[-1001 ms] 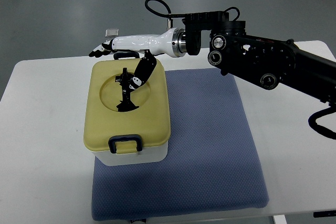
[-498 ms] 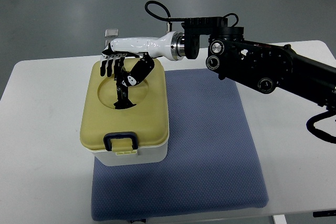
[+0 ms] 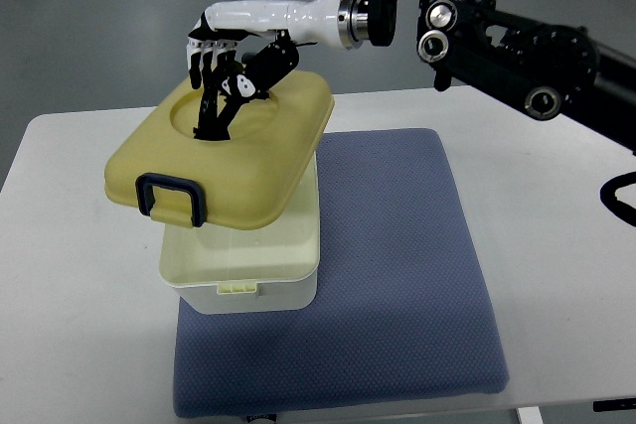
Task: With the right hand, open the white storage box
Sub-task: 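Lift the yellow lid up off the white box with the right hand, then lower the held lid onto the mat beside the open box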
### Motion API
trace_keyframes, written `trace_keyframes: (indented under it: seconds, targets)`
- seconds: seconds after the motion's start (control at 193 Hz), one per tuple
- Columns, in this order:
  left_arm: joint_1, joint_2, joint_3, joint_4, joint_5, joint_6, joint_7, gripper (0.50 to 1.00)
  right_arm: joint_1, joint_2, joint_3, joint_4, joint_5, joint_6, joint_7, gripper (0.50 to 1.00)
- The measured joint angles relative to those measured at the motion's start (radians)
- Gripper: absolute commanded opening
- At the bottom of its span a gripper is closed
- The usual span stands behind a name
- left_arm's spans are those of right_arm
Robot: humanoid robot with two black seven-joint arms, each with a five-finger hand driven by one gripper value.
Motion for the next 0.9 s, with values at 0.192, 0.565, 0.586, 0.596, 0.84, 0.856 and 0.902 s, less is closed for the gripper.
trace_keyframes:
  seconds: [0.192, 0.565, 0.586, 0.596, 0.84, 0.856, 0.902]
  targets:
    - [0.0, 0.0, 0.003, -0.003, 0.001, 0.0, 0.0, 1.0, 0.028, -0.111, 0.113, 0.008, 0.003, 0.097, -0.001, 0.5]
    - [0.0, 0.0, 0.004, -0.006, 0.002, 0.0, 0.0, 1.0, -0.055, -0.416, 0.074, -0.016, -0.015, 0.102, 0.022, 0.5]
    - [0.0, 0.0, 0.004, -0.006, 0.002, 0.0, 0.0, 1.0, -0.063, -0.428, 0.068, -0.019, -0.016, 0.102, 0.024, 0.5]
    - [0.0, 0.0, 0.004, -0.006, 0.002, 0.0, 0.0, 1.0, -0.067, -0.434, 0.065, -0.021, -0.017, 0.102, 0.025, 0.5]
    - [0.0, 0.0, 0.004, -0.004, 0.002, 0.0, 0.001, 1.0, -0.161, -0.531, -0.006, -0.039, -0.034, 0.102, 0.037, 0.5]
    - [0.0, 0.0, 0.004, -0.004, 0.002, 0.0, 0.001, 1.0, -0.166, -0.532, -0.008, -0.041, -0.038, 0.102, 0.037, 0.5]
    - [0.0, 0.0, 0.004, -0.005, 0.002, 0.0, 0.001, 1.0, -0.184, -0.534, -0.011, -0.049, -0.051, 0.102, 0.037, 0.5]
